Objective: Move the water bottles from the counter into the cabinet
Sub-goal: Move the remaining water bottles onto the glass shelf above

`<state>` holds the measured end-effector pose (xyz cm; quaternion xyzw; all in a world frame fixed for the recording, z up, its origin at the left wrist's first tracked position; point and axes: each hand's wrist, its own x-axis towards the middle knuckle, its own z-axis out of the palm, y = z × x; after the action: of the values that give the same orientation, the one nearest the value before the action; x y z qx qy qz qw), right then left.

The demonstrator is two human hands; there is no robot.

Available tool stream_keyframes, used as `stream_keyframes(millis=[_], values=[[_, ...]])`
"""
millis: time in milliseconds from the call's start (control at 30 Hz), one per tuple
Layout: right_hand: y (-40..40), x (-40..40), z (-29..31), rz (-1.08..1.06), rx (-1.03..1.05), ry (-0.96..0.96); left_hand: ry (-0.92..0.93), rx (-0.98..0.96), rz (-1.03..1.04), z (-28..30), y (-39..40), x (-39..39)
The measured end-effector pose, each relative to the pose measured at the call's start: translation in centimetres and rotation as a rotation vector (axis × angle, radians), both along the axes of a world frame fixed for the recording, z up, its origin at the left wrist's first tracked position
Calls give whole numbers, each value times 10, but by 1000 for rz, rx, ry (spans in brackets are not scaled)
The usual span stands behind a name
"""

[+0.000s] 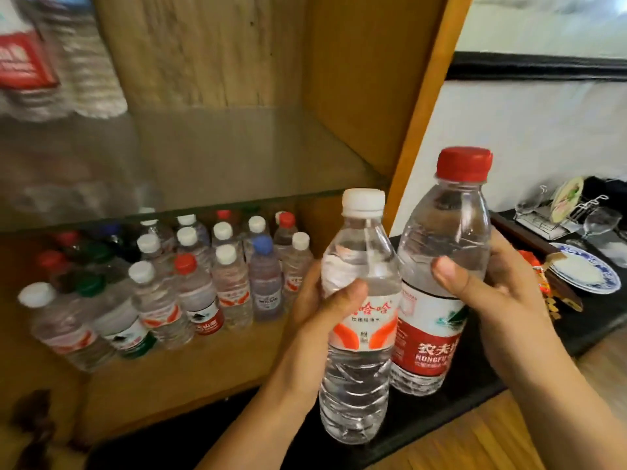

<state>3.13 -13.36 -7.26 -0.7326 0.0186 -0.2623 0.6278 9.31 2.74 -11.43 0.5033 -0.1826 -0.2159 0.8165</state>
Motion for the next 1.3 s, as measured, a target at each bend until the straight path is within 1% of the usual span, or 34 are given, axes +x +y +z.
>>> stream_keyframes(millis=[167,267,367,433,533,600,700,800,933,1033,1133,1233,1300], values=[[58,11,55,120,5,-114,-162,-113,71,52,61,6],[82,24,89,191,-41,-150,-299,-152,132,86,85,14],[103,42,118,308,-56,-213,-439,-185,226,121,104,26],[117,55,136,385,-80,-254,-533,-159,335,142,115,36],[135,77,160,446,-113,-367,-648,-31,531,170,128,54],[141,96,174,432,-142,-386,-663,40,620,184,133,70],[142,132,181,348,-187,-342,-674,146,722,192,135,96],[141,164,175,264,-207,-251,-726,259,776,186,133,118],[139,188,160,248,-228,-165,-679,312,820,175,130,136],[137,197,153,240,-207,-143,-642,364,816,176,129,142],[134,201,149,206,-178,-126,-616,414,763,177,132,148],[129,202,143,193,-156,-121,-574,419,729,178,135,147],[126,201,139,210,-182,-104,-594,421,746,177,136,144]])
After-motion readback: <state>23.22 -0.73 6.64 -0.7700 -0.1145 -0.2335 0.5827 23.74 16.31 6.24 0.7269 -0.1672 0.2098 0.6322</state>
